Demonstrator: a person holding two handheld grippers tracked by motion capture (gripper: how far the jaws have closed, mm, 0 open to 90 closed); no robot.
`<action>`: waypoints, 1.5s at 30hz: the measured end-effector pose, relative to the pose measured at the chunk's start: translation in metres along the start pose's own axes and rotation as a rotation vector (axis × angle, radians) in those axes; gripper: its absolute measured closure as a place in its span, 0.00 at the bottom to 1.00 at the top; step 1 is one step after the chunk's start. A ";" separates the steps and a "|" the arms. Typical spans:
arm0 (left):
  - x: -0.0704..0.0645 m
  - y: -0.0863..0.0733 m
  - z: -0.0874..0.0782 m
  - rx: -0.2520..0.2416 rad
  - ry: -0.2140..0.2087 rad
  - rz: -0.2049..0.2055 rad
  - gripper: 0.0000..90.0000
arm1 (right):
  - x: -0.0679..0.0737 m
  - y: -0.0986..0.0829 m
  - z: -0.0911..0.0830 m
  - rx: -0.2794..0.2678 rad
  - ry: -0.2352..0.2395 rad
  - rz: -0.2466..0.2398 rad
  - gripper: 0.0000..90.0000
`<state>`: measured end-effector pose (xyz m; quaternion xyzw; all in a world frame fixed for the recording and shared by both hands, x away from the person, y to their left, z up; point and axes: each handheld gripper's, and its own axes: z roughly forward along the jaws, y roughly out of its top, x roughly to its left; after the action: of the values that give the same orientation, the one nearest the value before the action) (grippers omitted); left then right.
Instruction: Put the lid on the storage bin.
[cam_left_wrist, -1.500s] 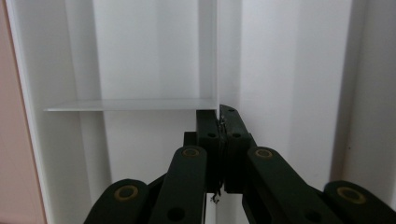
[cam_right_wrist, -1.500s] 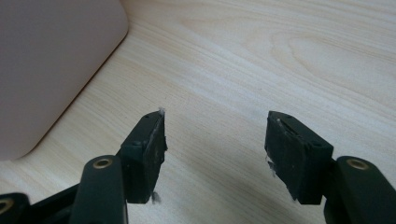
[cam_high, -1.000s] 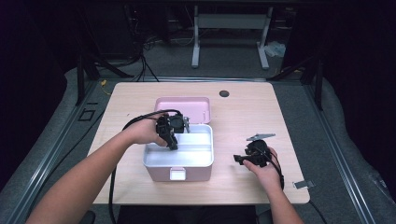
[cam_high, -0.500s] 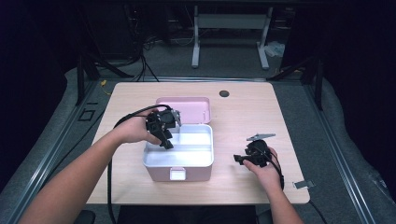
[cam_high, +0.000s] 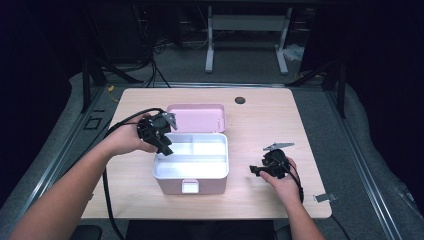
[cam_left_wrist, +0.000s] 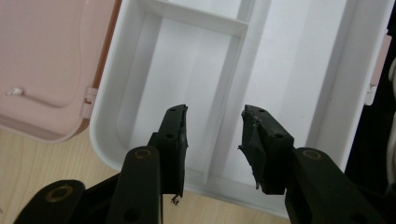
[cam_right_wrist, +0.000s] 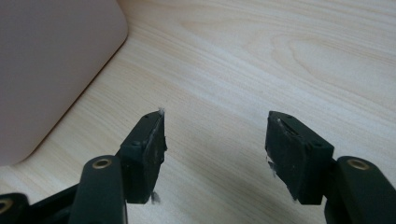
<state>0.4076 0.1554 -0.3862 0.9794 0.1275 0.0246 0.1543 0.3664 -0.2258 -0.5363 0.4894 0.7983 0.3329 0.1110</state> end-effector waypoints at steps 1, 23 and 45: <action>-0.001 -0.002 -0.001 0.000 -0.001 -0.013 0.69 | 0.001 0.001 0.000 0.000 -0.006 0.000 0.40; -0.008 0.015 0.023 0.024 -0.008 0.008 0.85 | 0.020 0.124 0.003 -0.043 0.008 -0.028 0.41; -0.010 0.044 0.050 0.102 -0.050 0.082 0.94 | 0.018 0.194 0.043 -0.040 0.036 0.030 0.57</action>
<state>0.4131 0.0980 -0.4204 0.9907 0.0847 -0.0003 0.1062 0.5166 -0.1345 -0.4415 0.4928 0.7860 0.3591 0.1016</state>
